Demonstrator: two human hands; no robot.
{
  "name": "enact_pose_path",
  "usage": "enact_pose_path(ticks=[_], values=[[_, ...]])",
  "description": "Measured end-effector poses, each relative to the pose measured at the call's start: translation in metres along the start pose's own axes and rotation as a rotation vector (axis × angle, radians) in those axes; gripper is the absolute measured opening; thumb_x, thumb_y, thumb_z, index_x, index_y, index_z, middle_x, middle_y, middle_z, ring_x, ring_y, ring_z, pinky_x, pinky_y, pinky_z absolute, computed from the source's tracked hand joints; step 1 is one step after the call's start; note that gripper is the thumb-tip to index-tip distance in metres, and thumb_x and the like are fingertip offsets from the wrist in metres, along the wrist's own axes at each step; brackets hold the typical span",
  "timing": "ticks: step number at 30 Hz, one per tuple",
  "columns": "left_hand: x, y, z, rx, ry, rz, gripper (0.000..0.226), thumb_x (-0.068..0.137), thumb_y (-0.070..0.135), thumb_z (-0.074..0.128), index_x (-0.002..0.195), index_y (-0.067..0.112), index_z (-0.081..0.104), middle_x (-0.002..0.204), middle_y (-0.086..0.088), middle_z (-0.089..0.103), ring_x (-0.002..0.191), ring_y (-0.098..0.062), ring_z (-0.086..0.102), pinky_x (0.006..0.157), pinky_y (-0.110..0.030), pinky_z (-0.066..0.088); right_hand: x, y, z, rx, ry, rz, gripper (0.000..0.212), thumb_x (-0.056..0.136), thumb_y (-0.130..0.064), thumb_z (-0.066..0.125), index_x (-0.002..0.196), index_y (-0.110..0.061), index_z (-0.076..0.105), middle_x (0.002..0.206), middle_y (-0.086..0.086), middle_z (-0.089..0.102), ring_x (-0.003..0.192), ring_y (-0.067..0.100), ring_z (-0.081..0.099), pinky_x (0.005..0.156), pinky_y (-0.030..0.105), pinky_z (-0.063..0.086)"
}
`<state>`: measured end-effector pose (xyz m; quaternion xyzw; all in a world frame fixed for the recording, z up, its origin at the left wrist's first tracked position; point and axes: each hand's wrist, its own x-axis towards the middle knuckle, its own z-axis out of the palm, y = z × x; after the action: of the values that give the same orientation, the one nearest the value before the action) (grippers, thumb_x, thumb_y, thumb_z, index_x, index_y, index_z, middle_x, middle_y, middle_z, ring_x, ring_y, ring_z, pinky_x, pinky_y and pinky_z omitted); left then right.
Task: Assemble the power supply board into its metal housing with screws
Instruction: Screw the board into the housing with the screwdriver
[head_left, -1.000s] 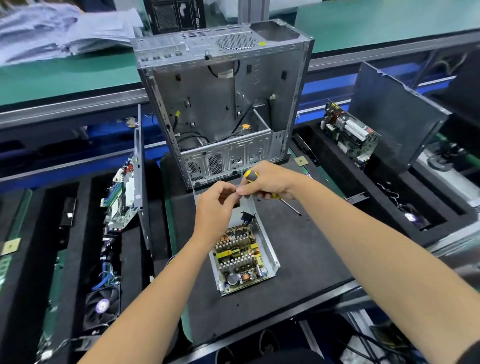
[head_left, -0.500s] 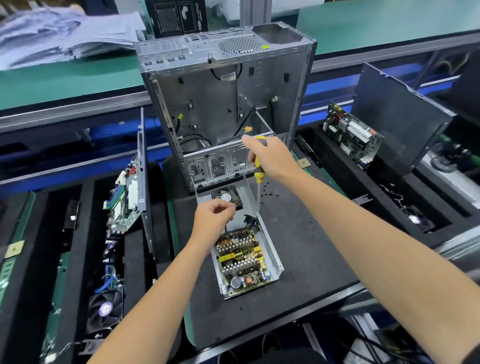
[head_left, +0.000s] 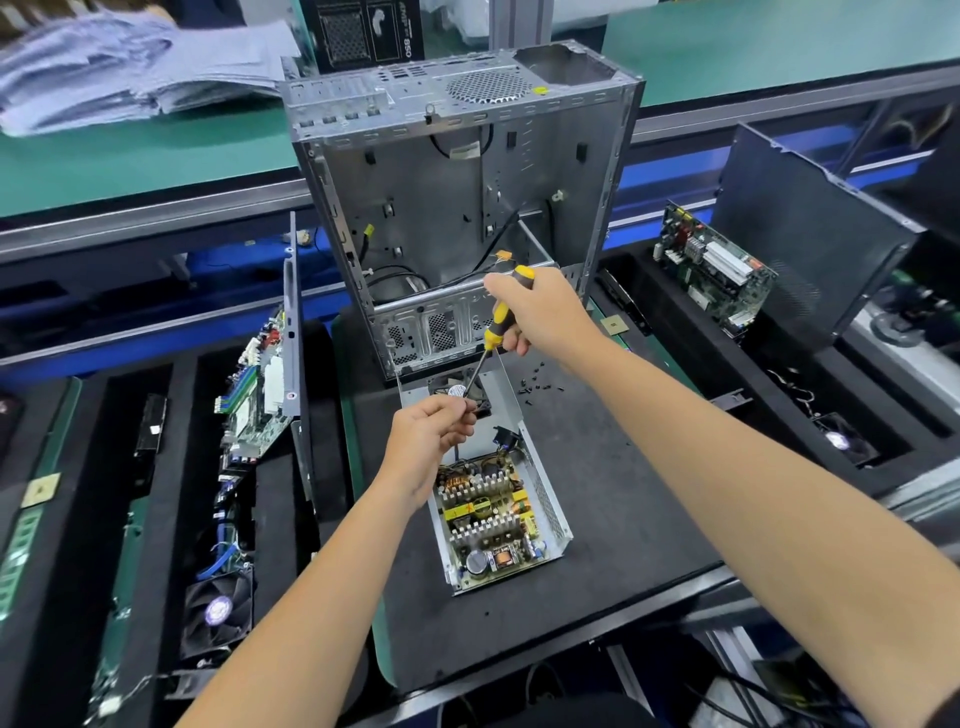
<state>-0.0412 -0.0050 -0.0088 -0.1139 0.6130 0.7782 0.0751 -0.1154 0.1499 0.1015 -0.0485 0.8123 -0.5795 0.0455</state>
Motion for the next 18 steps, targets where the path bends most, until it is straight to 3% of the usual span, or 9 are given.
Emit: enact_pose_path(ticks=[18], values=[[-0.0052,-0.0007,-0.0027,-0.021,0.005,0.044,0.016,0.092,0.007,0.060,0.086,0.008,0.075,0.078,-0.003,0.071,0.070,-0.010,0.063,0.064,-0.019,0.051,-0.0103,-0.0010,0.0005,0.040,-0.037,0.016,0.034,0.093,-0.027,0.052,0.073,0.000,0.058,0.059,0.011,0.064,0.043,0.019,0.058,0.041,0.024,0.046]])
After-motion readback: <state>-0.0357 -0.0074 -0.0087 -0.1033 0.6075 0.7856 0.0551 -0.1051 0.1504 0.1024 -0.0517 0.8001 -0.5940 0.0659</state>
